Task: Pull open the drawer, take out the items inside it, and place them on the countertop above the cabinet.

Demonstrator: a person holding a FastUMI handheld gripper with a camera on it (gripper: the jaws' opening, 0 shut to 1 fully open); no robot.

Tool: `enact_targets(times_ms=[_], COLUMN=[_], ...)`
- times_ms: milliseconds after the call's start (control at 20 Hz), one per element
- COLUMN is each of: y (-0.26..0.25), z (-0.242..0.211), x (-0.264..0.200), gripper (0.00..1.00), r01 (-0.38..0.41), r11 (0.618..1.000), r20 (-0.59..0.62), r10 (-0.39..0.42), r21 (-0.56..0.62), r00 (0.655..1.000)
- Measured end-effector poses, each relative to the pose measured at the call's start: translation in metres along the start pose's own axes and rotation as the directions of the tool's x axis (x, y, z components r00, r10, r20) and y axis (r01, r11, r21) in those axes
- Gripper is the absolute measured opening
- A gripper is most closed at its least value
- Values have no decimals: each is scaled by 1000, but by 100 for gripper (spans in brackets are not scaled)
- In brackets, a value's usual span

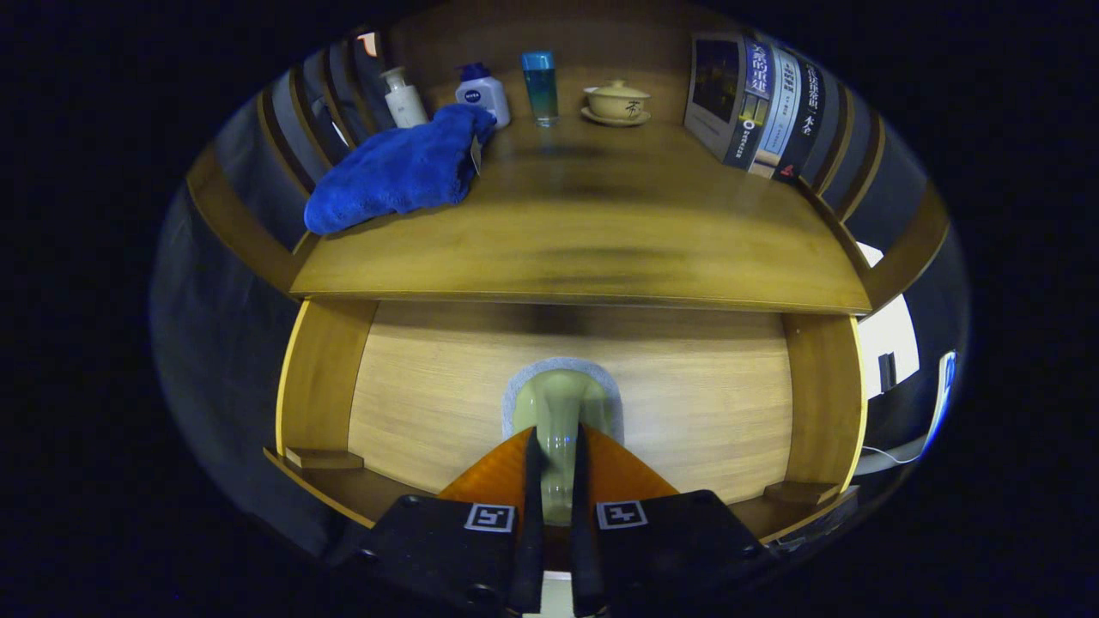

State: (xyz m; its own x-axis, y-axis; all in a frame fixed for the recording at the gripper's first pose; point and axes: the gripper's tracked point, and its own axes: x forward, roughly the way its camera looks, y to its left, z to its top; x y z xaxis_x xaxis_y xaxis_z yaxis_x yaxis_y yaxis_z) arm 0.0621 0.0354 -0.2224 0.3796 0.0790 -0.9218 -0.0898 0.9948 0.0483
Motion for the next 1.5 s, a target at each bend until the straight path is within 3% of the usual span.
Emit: enact_targets(times_ms=[400, 850, 1500], y=[-1, -2, -4], z=[18, 72, 157], x=[-46, -68, -10], gripper=[21, 21, 21], r01=[0, 40, 86], r11=[1000, 998, 996], r20=[69, 122, 99], r10=[1, -35, -85], r21=[-8, -37, -8], r00=[998, 992, 991])
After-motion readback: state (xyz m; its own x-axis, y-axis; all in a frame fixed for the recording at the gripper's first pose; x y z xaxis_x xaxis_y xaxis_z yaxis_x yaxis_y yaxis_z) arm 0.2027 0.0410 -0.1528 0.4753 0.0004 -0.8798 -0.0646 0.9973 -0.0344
